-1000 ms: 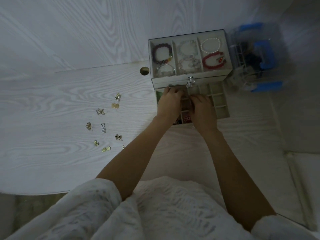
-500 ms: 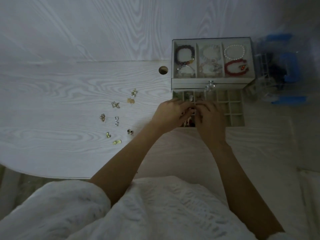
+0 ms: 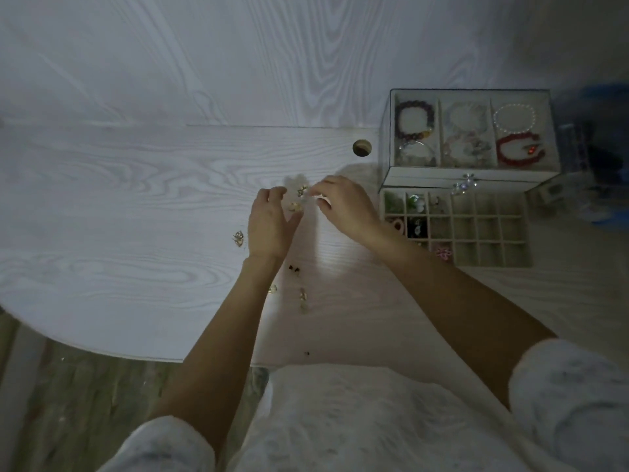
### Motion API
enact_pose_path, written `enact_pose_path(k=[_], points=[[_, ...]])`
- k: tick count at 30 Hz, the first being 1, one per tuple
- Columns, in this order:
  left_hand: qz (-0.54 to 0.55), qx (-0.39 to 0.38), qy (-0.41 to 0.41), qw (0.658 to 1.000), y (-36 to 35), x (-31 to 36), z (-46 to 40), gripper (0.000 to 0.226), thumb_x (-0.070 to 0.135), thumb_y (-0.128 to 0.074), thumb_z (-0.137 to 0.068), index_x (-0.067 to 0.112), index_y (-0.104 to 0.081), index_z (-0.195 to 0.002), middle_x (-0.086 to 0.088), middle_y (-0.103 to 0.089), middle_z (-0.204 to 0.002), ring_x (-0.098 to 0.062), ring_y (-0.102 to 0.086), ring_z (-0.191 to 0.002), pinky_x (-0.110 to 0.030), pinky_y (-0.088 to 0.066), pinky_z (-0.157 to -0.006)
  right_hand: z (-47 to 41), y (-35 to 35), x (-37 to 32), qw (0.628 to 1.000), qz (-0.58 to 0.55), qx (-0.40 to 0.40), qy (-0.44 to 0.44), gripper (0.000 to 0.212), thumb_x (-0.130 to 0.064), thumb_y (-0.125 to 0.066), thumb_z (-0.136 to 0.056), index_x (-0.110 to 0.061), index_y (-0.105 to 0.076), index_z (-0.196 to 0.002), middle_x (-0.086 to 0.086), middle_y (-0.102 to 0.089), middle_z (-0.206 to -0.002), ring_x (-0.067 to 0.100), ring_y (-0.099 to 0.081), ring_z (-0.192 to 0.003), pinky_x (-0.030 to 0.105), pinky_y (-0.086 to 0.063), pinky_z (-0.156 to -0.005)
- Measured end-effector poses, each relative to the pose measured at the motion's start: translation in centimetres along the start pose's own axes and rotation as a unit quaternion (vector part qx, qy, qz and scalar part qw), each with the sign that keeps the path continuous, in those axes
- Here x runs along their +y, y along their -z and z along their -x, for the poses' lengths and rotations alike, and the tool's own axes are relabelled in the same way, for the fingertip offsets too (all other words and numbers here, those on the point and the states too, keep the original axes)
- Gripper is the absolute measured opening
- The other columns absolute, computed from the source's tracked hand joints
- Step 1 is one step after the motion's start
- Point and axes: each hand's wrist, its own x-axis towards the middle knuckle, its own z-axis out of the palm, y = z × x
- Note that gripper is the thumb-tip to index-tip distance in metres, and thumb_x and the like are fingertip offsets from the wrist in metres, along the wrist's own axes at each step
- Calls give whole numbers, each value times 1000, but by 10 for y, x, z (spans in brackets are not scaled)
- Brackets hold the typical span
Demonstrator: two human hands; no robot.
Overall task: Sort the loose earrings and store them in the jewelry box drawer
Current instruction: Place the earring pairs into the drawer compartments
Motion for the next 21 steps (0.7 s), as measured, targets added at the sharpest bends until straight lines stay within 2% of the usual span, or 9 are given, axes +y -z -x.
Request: enact_pose_path(k=[3, 6, 8, 11, 17, 21], points=[[-19, -21, 2, 1000, -5, 2, -10, 45, 21, -68, -80, 3, -51, -118, -18, -54, -115, -32, -55, -100, -35, -44, -80, -24, -7, -2, 1000, 4, -21, 13, 30, -12, -58, -87, -12, -61, -116, 6, -61, -116, 26, -48, -109, 36, -46, -85], [-22, -26, 10, 999, -10, 3, -13, 33, 20, -63, -83, 2, -55, -109, -19, -58, -102, -33, -56, -90, -34, -41, -73, -34, -13, -2, 997, 9, -69, 28, 33, -7, -55, -87, -15, -61, -119, 4, -58, -122, 25, -42, -115, 36, -42, -94], [-19, -27, 19, 999, -11, 1, -14, 28, 22, -60, -86, 3, -59, -105, -18, -60, -97, -31, -58, -85, -36, -44, -73, -35, -16, -3, 995, 24, -91, 32, 27, -8, -54, -88, -15, -66, -111, 4, -59, -118, 25, -43, -112, 39, -45, -90], [-4, -24, 18, 1000, -10, -1, -13, 18, 17, -59, -86, 5, -64, -98, -16, -62, -94, -29, -60, -82, -37, -47, -74, -31, -18, 1, 996, 28, -76, 23, 18, -9, -57, -88, -11, -70, -100, 7, -62, -103, 25, -49, -101, 41, -49, -80], [16, -70, -23, 997, -10, 0, -11, 10, 7, -61, -83, 6, -67, -90, -13, -63, -93, -26, -62, -79, -30, -44, -68, -3, -20, 8, 994, 97, -51, 7, 24, 1, -50, -88, -3, -63, -107, 16, -59, -102, 31, -53, -96, 40, -48, -76], [-5, -109, -43, 993, -8, 4, -6, 10, 3, -61, -80, 5, -65, -89, -15, -62, -91, -27, -60, -79, -27, -40, -67, 27, -20, 10, 992, 116, -47, -13, 22, 11, -48, -80, 1, -61, -96, 19, -58, -94, 34, -54, -86, 40, -48, -67]])
